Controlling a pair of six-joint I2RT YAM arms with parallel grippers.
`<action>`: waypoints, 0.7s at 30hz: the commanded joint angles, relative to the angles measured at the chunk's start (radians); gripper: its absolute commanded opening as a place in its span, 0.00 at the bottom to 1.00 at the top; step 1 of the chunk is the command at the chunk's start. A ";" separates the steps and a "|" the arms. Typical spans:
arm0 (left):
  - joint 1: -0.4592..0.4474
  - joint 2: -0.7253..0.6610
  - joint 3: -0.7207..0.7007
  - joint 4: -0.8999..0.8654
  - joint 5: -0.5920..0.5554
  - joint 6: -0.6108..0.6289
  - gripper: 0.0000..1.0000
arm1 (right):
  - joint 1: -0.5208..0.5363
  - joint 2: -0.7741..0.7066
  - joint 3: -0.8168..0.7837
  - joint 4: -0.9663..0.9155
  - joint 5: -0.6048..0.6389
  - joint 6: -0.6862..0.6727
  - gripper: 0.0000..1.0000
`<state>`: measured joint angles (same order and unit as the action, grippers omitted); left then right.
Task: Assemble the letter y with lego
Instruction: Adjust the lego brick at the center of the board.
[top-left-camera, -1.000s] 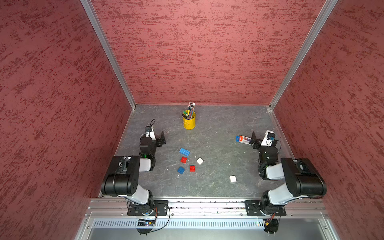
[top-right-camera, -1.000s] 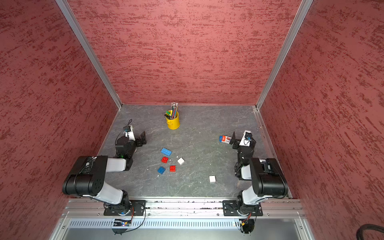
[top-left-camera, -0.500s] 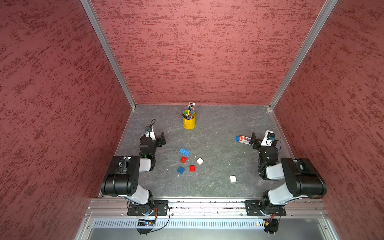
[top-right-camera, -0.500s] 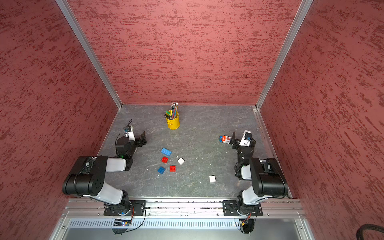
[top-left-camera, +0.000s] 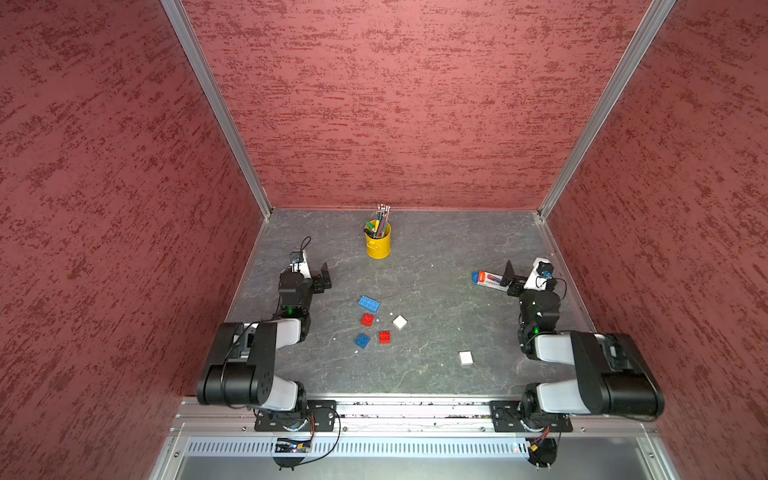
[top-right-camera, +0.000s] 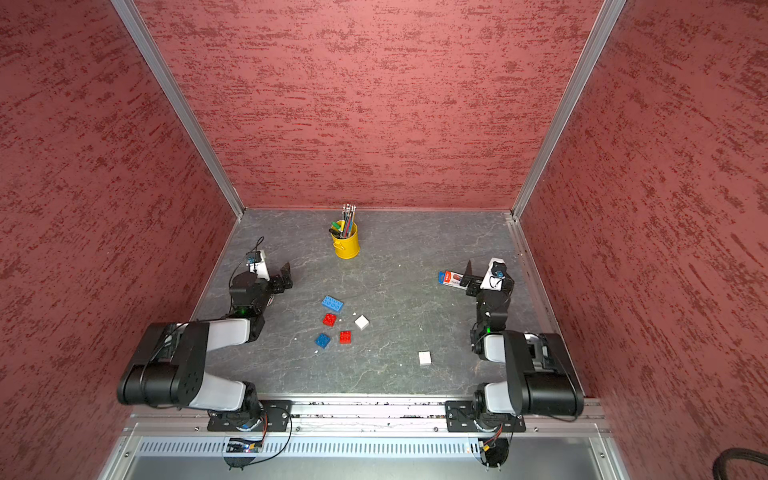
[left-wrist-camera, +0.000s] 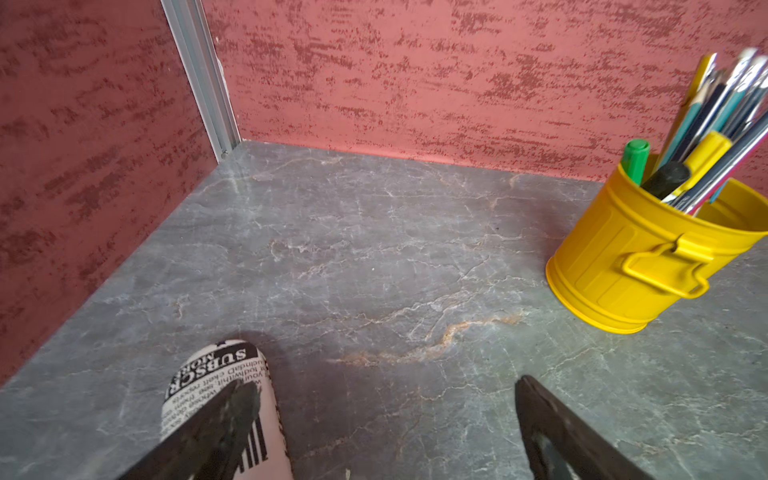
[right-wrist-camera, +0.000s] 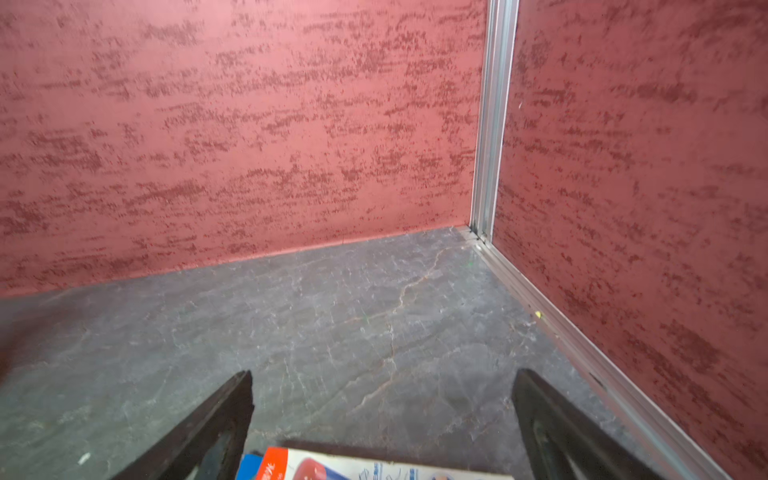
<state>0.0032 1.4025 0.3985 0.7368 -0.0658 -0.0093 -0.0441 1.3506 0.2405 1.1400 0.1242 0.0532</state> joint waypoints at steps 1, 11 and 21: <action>-0.008 -0.114 0.065 -0.174 -0.046 -0.015 1.00 | 0.007 -0.096 0.057 -0.160 0.024 0.046 0.99; 0.203 -0.356 0.133 -0.547 0.266 -0.646 1.00 | -0.010 -0.252 0.275 -0.697 -0.228 0.455 0.99; -0.032 -0.286 0.327 -0.991 0.299 -0.509 0.72 | 0.039 -0.167 0.393 -1.021 -0.444 0.488 0.67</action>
<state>0.0479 1.0954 0.6788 -0.0643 0.2302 -0.5613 -0.0315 1.1732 0.5926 0.2924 -0.2371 0.5228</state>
